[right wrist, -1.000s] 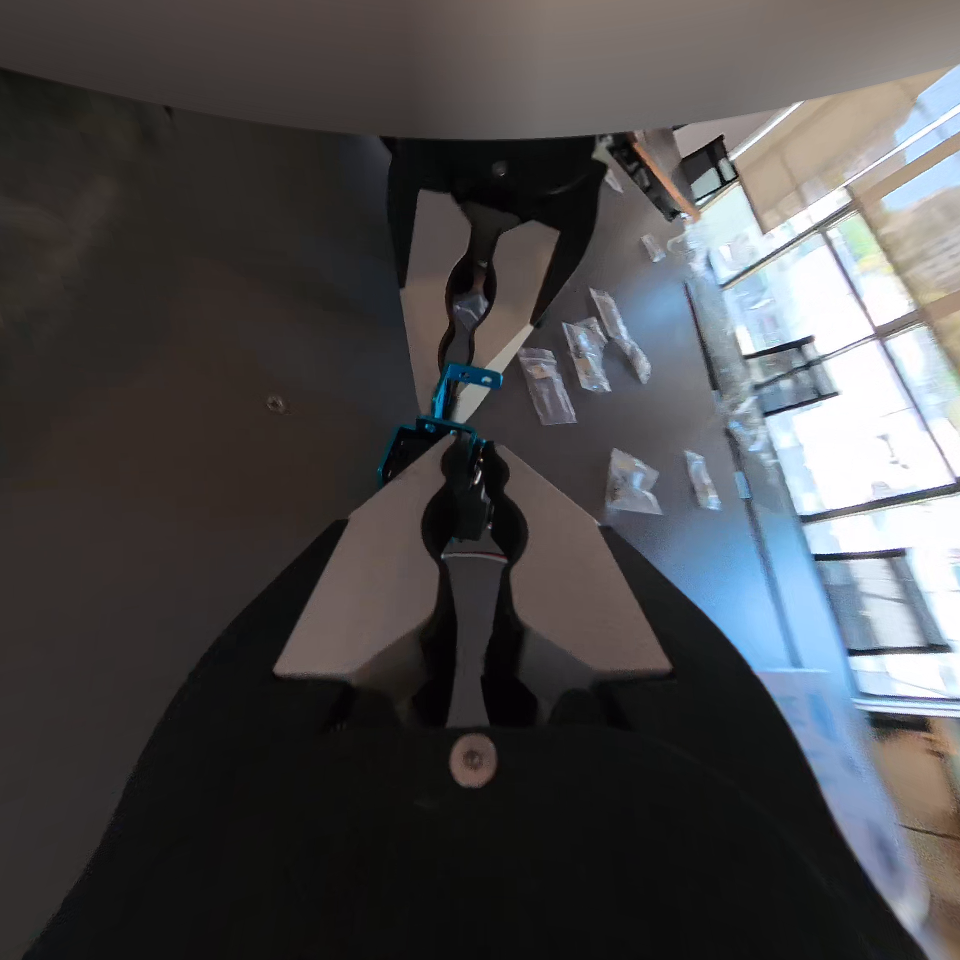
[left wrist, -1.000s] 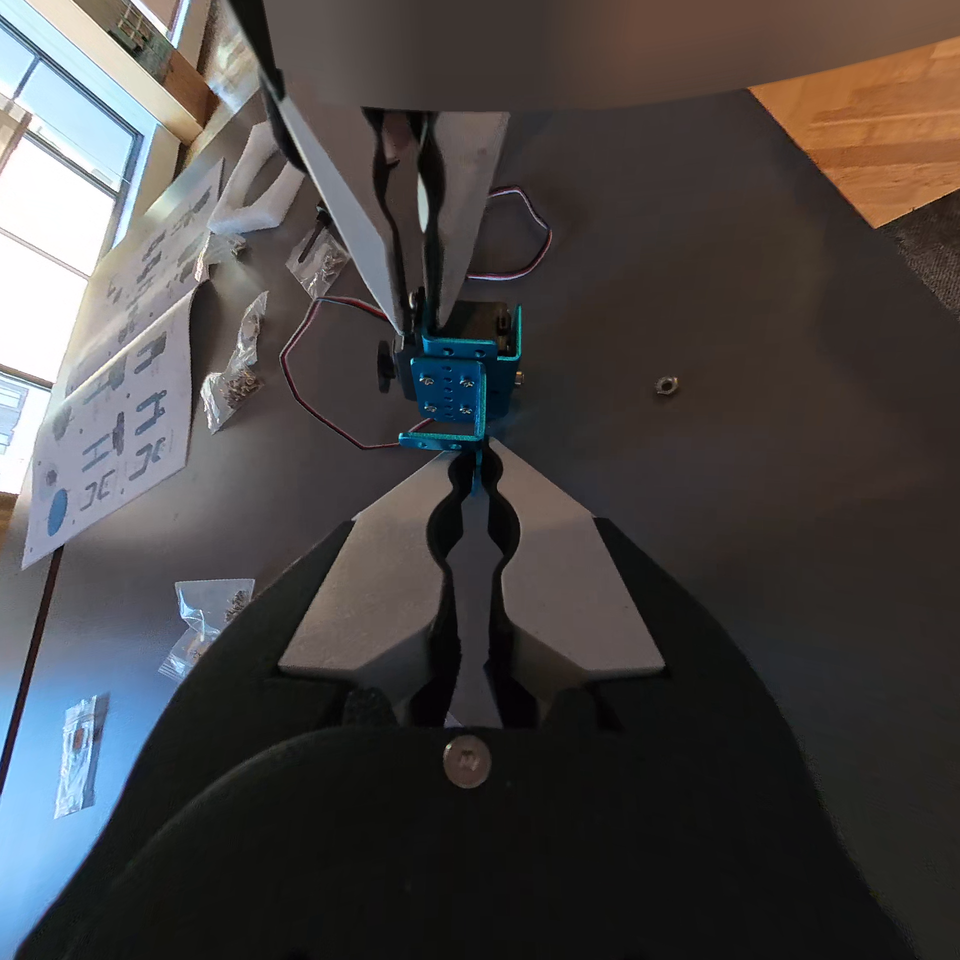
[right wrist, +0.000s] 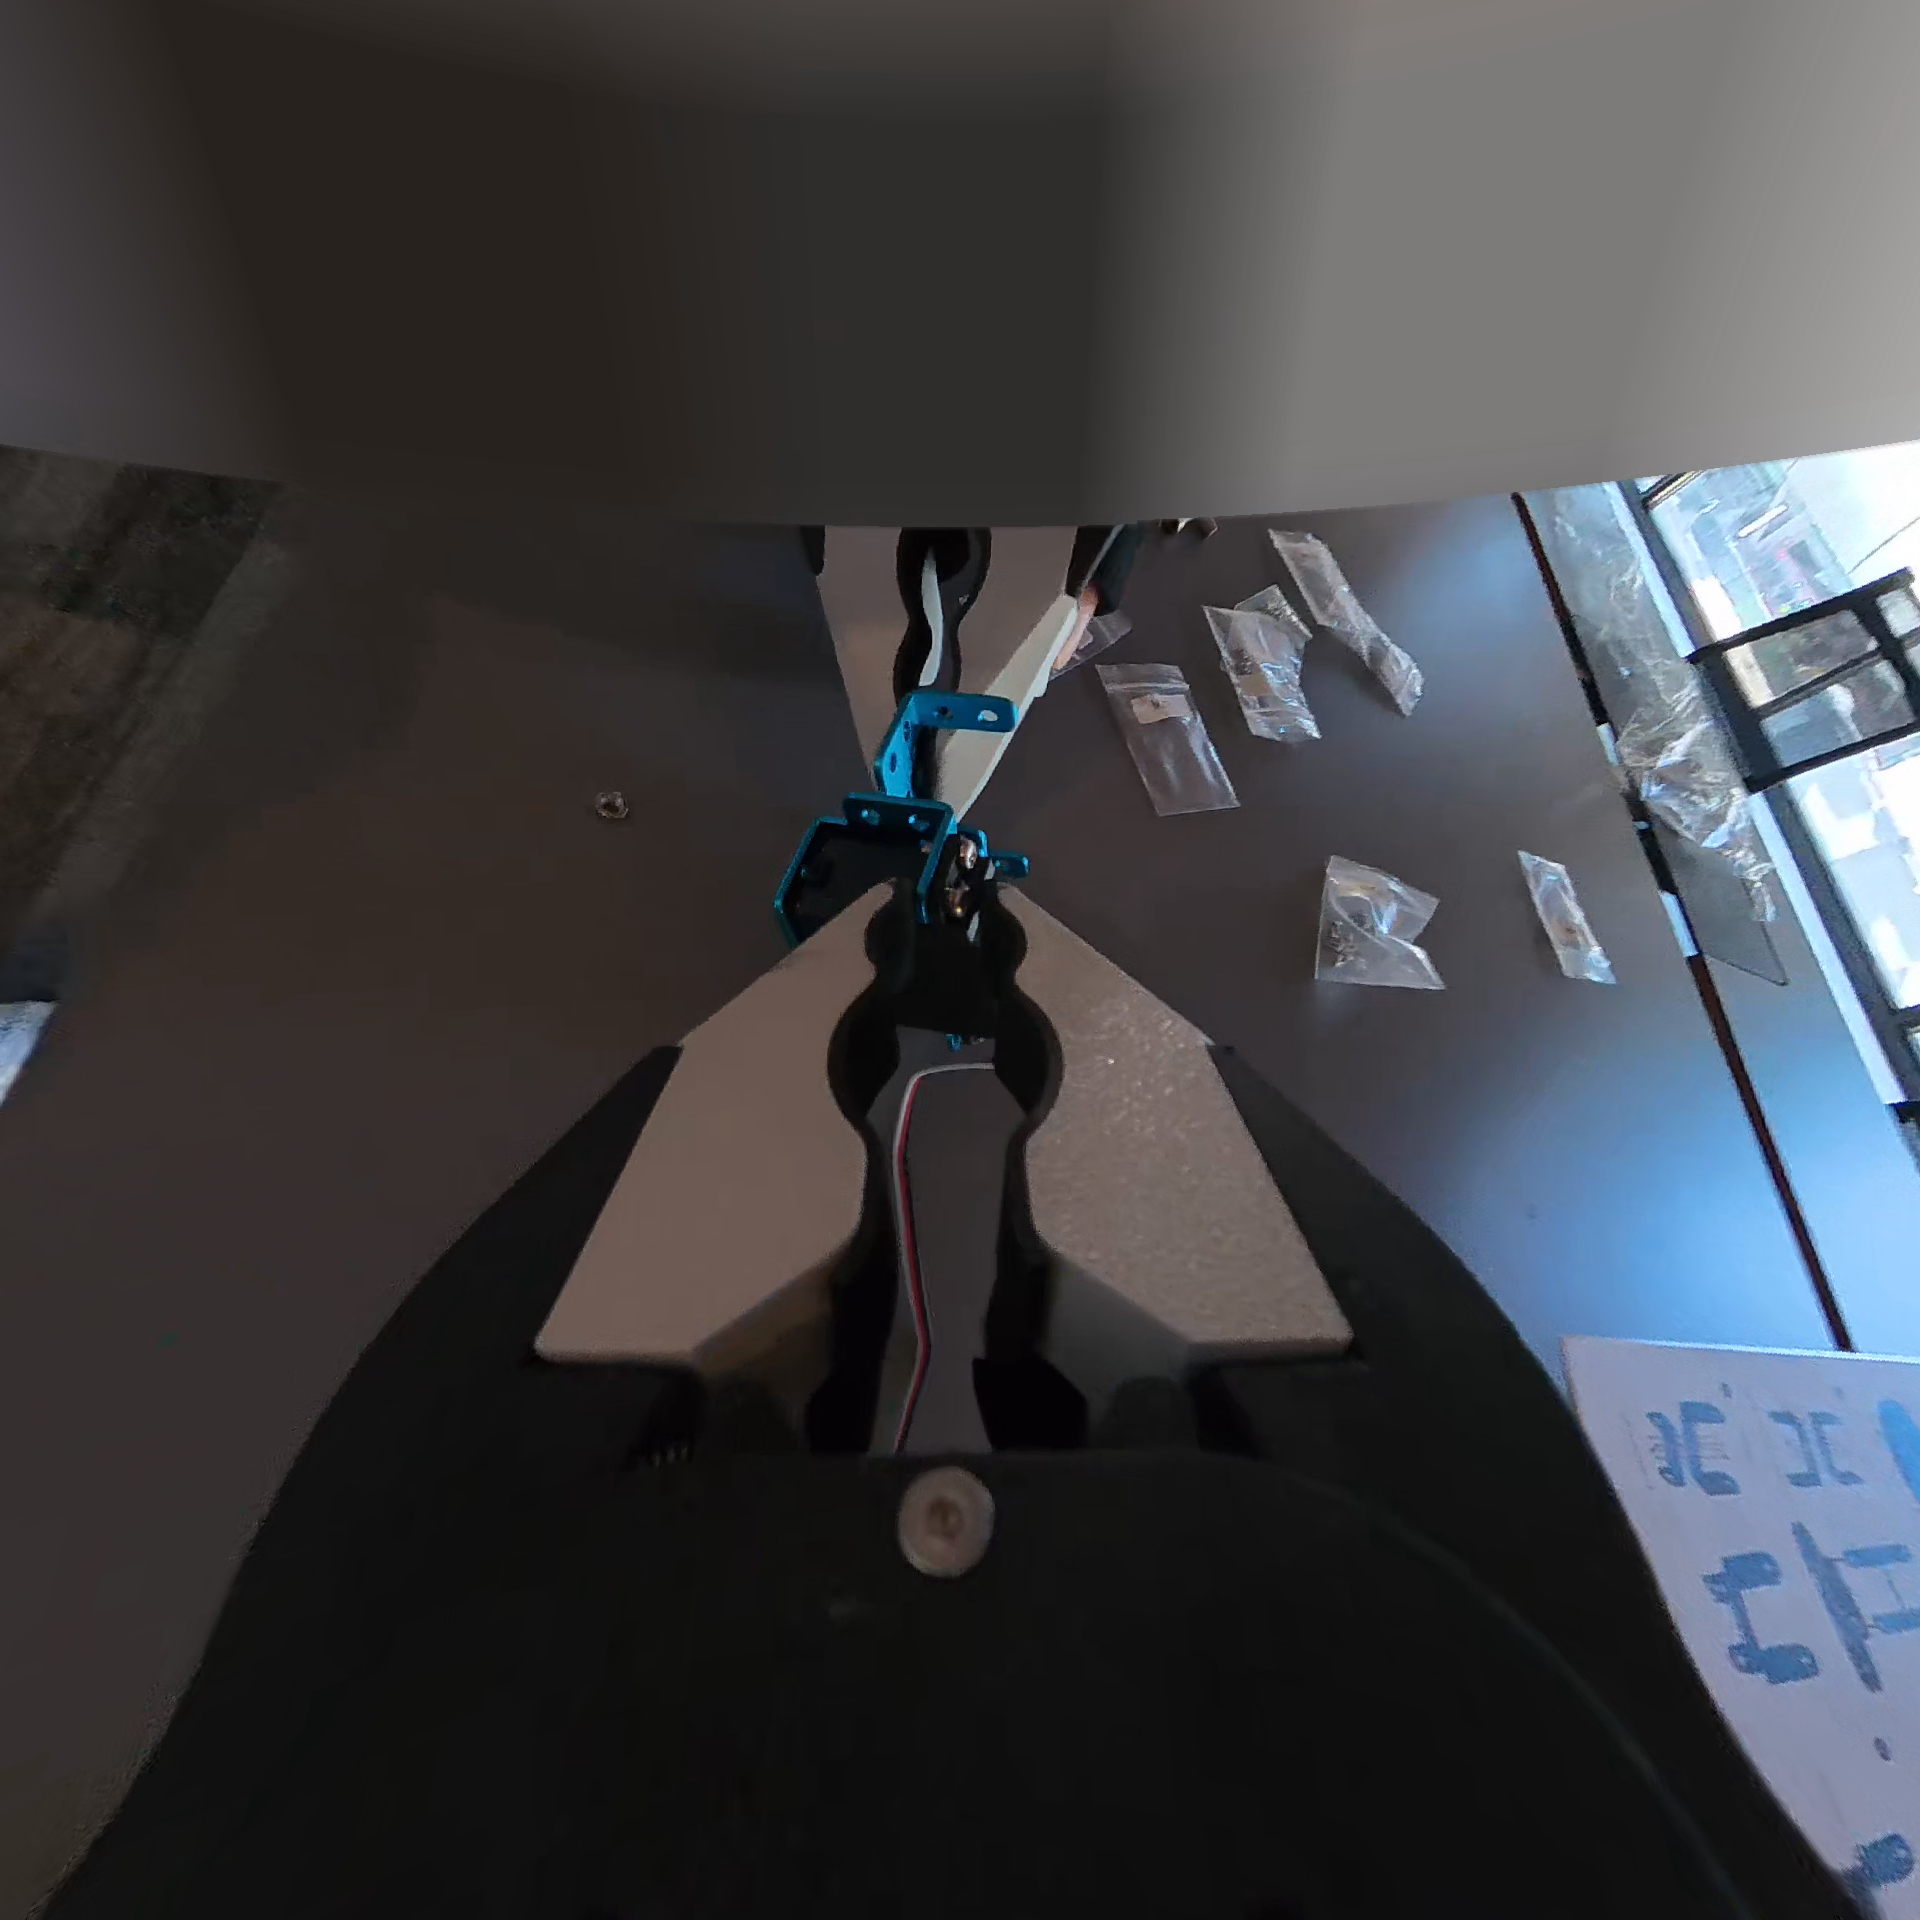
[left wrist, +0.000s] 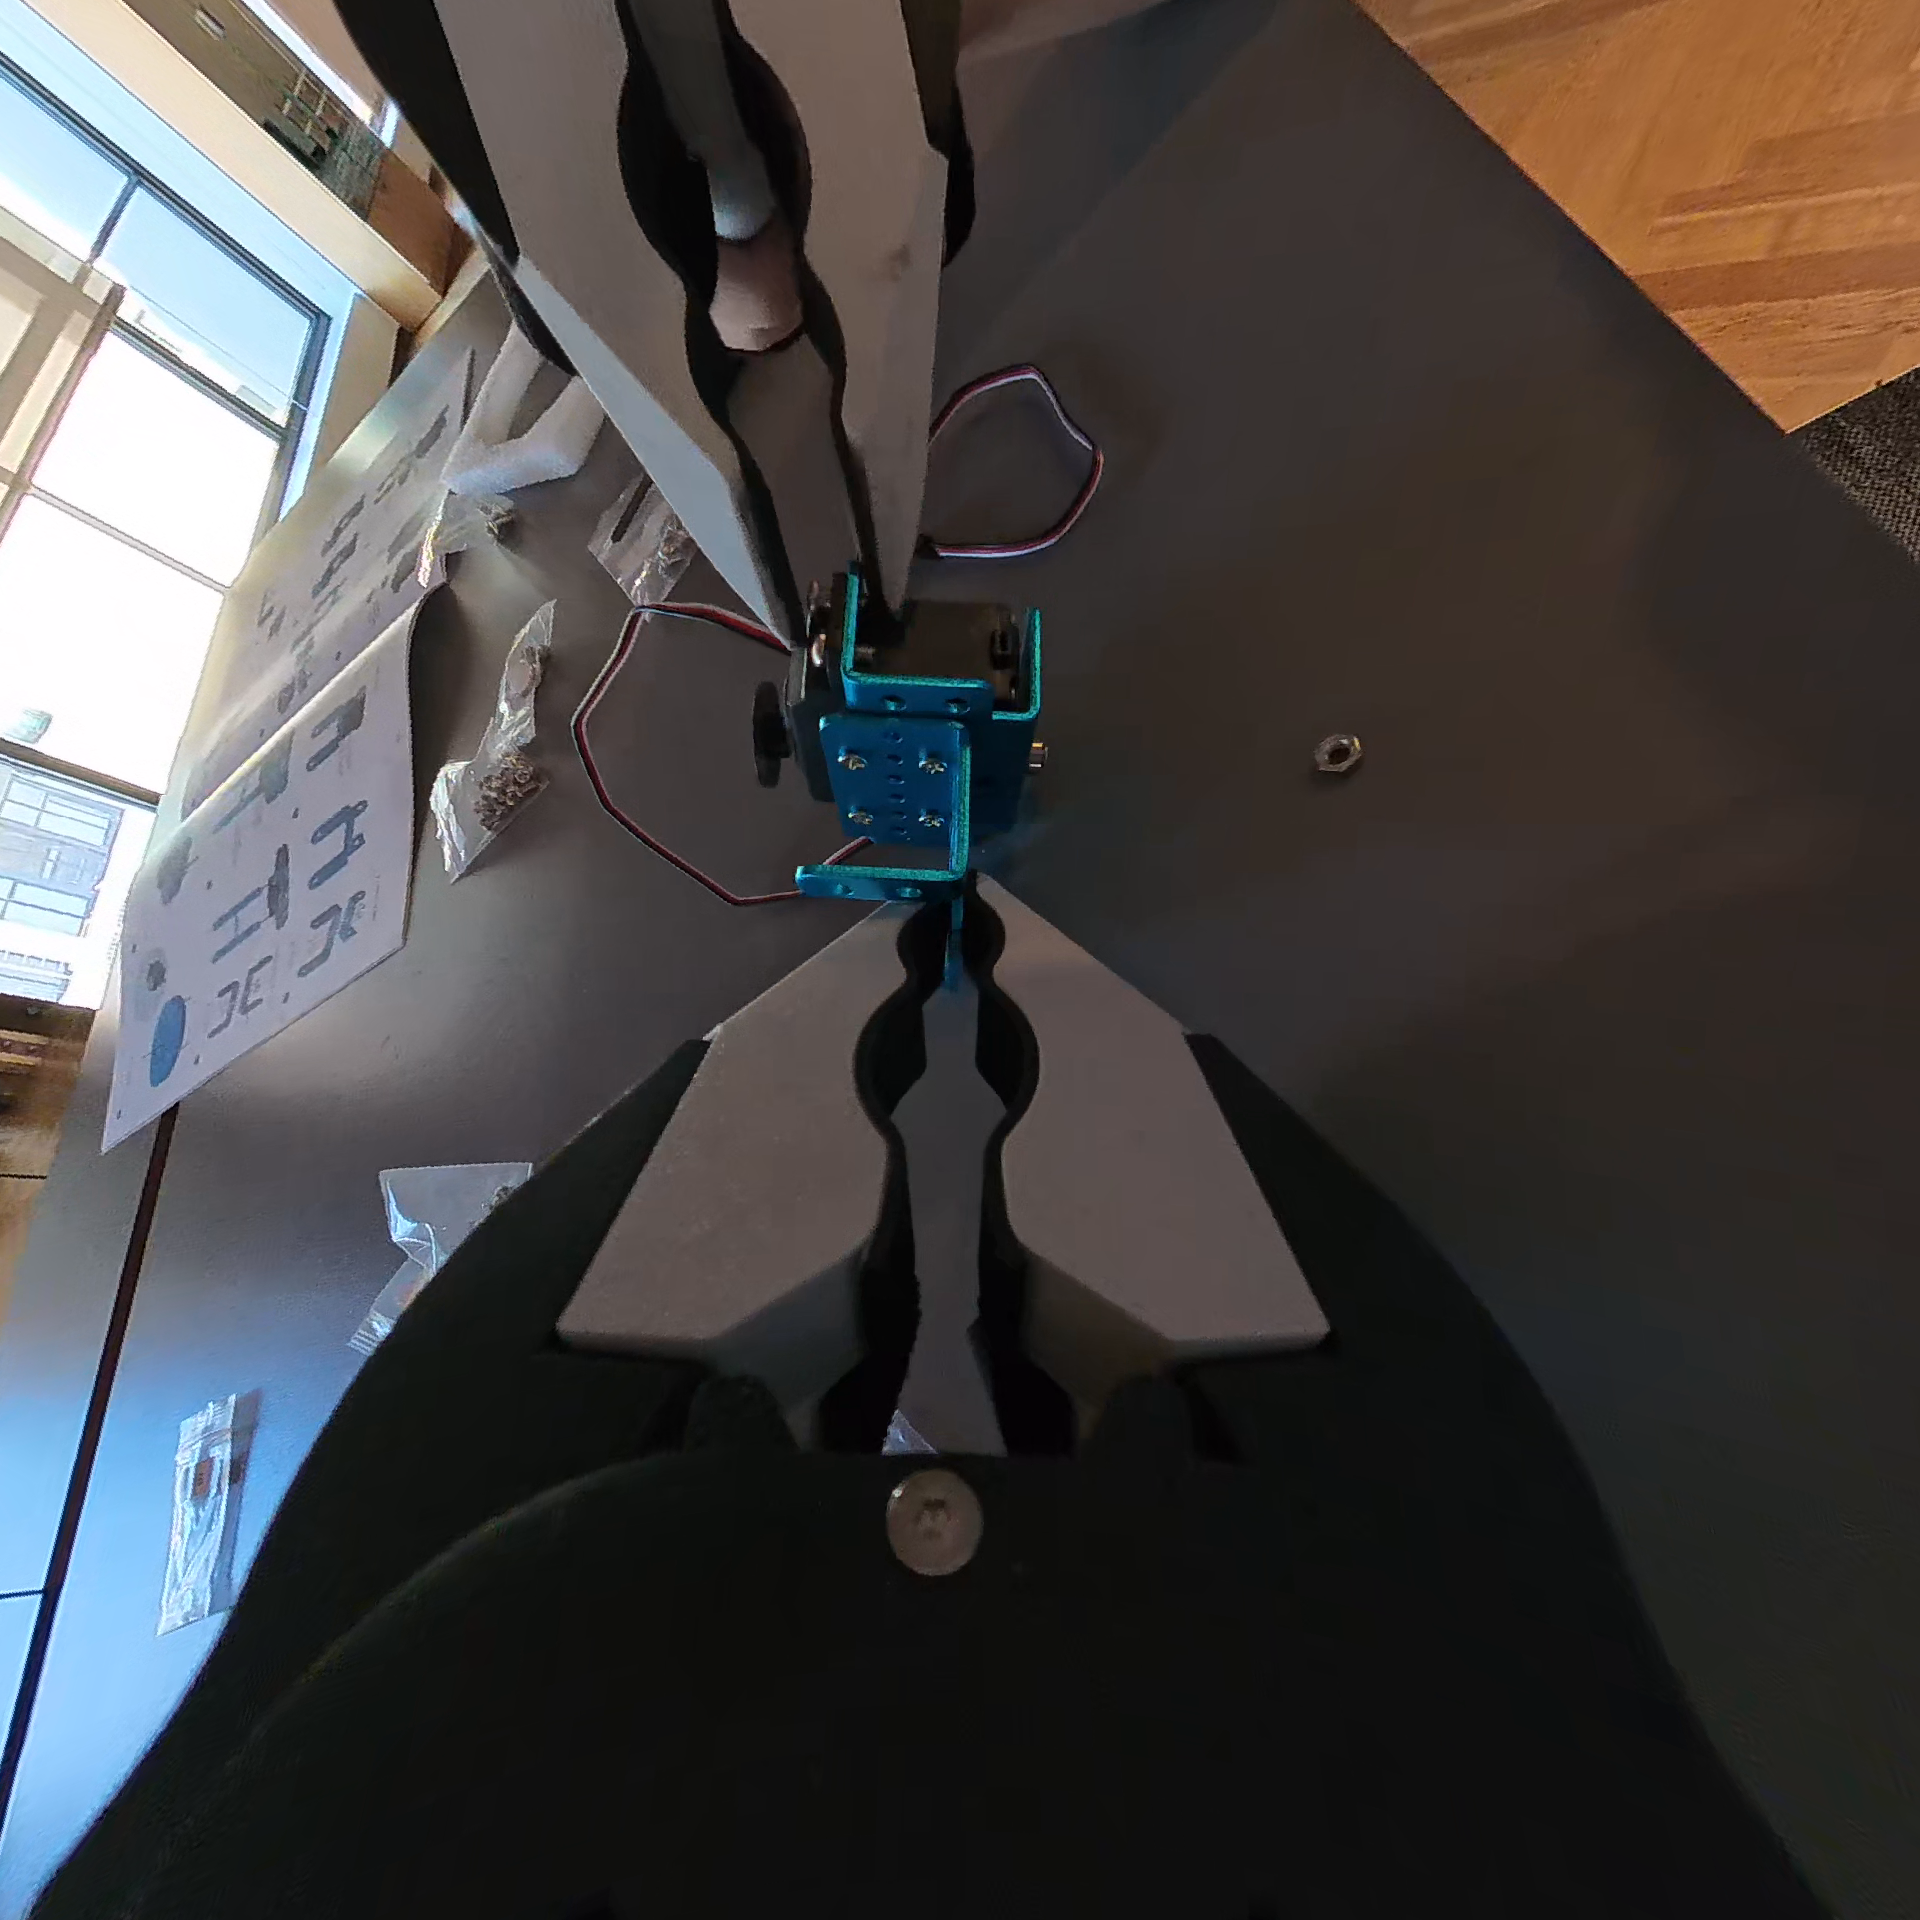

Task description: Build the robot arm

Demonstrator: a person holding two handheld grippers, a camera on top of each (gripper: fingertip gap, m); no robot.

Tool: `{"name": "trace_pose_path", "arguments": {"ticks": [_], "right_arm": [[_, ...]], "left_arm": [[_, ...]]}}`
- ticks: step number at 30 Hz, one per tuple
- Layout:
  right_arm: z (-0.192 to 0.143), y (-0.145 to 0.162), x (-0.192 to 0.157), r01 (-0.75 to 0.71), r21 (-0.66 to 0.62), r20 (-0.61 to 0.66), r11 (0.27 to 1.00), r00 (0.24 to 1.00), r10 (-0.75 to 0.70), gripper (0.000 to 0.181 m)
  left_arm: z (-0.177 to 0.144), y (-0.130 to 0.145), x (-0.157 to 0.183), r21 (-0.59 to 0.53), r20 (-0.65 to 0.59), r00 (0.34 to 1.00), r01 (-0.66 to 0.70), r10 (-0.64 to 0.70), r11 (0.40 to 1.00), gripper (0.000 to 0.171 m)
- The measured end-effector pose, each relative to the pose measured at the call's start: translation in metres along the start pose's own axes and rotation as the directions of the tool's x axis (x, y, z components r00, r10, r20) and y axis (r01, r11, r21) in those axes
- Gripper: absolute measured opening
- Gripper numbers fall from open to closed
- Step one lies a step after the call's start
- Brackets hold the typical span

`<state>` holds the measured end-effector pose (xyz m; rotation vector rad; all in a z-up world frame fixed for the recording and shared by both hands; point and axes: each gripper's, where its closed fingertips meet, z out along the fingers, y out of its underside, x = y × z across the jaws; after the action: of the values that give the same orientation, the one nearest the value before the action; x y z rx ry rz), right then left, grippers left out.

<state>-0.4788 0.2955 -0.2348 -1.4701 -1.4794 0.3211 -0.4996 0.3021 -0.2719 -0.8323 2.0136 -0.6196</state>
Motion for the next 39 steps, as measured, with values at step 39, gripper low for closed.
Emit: {"name": "trace_pose_path", "arguments": {"ticks": [39], "right_arm": [[0.009,-0.003,0.005,0.038,-0.029,-0.093,0.999,0.995,-0.040,0.009]], "left_arm": [[0.000,0.001,-0.002,0.001,-0.003,0.999,0.033,-0.033,0.999,0.002]]}}
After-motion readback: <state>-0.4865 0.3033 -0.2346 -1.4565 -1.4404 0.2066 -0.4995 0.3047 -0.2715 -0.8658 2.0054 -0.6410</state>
